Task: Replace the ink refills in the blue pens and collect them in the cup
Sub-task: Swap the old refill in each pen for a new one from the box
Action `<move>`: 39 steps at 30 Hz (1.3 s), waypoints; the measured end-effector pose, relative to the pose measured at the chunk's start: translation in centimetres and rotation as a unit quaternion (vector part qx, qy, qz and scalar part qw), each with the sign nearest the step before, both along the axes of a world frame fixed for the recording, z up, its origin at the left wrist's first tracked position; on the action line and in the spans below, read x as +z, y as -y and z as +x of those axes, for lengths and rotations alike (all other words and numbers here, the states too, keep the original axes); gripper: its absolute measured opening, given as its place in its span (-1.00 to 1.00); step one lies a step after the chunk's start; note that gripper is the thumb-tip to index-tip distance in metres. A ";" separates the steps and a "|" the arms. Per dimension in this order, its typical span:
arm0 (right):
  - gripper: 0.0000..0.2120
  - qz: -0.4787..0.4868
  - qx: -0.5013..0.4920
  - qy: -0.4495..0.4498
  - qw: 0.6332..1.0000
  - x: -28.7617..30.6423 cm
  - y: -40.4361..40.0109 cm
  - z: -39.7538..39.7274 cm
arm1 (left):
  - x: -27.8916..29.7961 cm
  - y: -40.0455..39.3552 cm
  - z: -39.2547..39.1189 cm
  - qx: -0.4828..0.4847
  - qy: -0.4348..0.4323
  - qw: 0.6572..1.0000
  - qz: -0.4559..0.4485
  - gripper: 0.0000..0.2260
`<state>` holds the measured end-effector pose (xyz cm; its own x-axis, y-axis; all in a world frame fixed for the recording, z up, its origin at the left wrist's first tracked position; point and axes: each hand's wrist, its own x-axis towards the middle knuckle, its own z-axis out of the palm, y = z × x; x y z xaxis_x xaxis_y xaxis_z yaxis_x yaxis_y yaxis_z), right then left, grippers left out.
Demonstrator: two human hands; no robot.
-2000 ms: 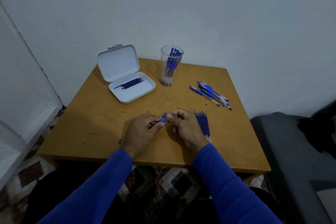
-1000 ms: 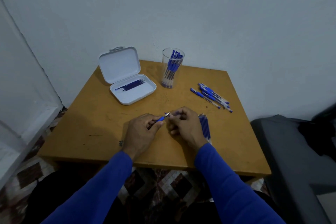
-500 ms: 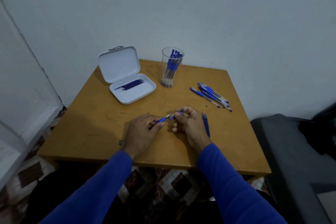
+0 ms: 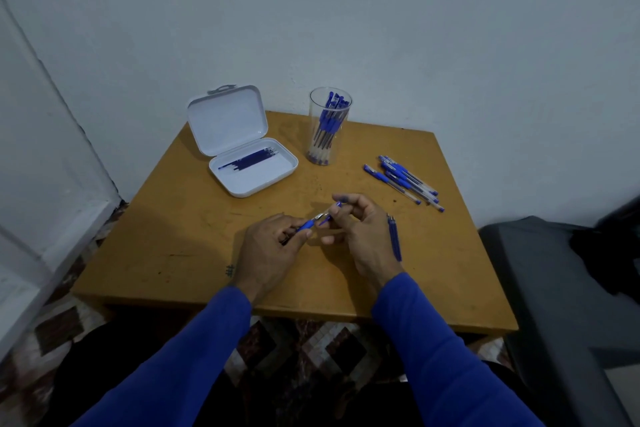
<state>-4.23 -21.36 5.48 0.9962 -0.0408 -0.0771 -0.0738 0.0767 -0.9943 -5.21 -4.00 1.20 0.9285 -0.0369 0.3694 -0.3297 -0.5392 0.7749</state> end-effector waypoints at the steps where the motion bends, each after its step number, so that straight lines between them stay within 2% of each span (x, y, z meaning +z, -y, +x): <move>1: -0.78 0.001 -0.005 0.003 1.000 0.1 -0.1 0.1 | 0.1 0.0 0.0 0.002 0.004 1.000 -0.002 -0.87; 7: -0.80 -0.028 -0.025 0.026 0.999 0.3 -0.3 0.2 | 0.2 0.0 -0.1 0.000 0.012 1.000 -0.014 -0.87; 14: -0.81 -0.057 0.016 0.015 0.998 0.3 -0.9 -0.2 | 0.3 -0.1 -0.2 -0.007 0.023 1.000 -0.020 -0.87; 30: -0.81 -0.015 0.051 -0.017 0.998 1.1 -0.9 0.1 | 0.3 -0.2 -0.1 -0.002 0.060 0.998 -0.010 -0.86; 39: -0.75 -0.068 0.044 -0.015 0.997 1.0 -1.1 0.1 | 0.6 0.1 0.0 -0.016 0.021 0.999 -0.025 -0.93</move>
